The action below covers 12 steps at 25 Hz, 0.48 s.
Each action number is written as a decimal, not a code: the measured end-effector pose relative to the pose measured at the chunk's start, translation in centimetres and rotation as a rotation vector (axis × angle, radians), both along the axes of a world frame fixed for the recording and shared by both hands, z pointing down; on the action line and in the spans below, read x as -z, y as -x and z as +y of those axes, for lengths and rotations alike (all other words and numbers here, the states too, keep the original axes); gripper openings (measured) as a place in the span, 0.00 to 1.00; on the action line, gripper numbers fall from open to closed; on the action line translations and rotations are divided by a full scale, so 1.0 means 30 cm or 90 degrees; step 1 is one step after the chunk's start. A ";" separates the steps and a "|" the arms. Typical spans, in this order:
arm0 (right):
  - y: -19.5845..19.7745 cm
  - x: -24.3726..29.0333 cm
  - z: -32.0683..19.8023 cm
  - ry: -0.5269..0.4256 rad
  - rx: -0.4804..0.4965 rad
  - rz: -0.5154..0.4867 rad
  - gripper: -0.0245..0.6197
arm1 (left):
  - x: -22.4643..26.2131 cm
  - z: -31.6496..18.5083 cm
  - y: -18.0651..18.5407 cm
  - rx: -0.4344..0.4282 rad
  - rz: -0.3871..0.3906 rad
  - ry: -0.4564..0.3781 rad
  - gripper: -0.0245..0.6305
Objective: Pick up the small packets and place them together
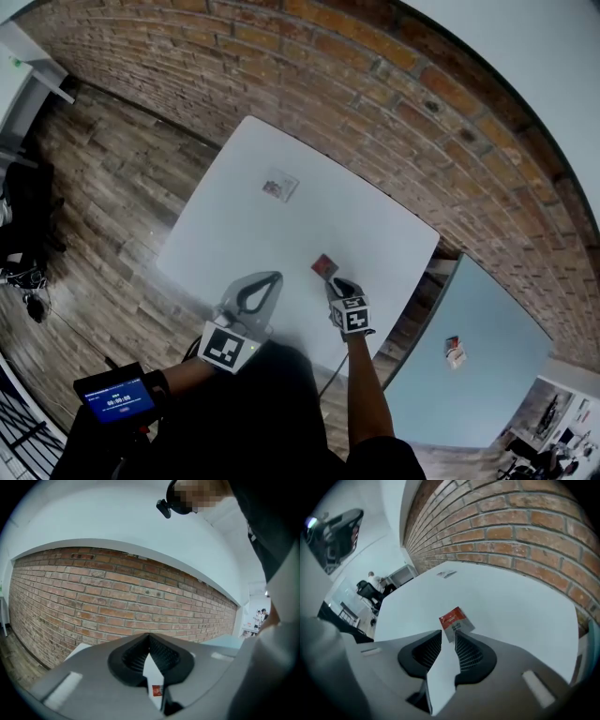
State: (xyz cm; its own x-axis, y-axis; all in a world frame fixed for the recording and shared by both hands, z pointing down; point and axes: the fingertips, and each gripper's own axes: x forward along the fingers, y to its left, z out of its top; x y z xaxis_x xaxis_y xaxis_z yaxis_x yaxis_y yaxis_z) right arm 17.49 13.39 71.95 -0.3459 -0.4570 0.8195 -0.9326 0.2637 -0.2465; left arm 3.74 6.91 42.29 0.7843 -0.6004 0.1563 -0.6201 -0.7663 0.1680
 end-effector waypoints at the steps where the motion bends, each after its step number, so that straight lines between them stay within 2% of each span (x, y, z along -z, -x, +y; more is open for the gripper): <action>1: 0.021 -0.006 0.004 -0.001 0.027 0.026 0.18 | 0.002 -0.001 0.002 -0.001 0.002 0.001 0.04; 7: 0.042 -0.066 0.006 0.018 0.149 0.176 0.19 | -0.001 -0.009 0.020 -0.004 0.007 0.005 0.04; 12: 0.053 -0.092 0.001 0.043 0.212 0.220 0.18 | -0.012 -0.021 0.043 0.000 0.006 0.010 0.04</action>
State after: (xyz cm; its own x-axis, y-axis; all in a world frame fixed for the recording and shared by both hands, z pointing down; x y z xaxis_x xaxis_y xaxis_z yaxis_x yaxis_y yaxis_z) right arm 15.89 13.42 74.70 -0.1671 -0.3100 0.9359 -0.8302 0.5563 0.0360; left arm 2.45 6.28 42.66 0.7860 -0.5977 0.1580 -0.6182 -0.7638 0.1856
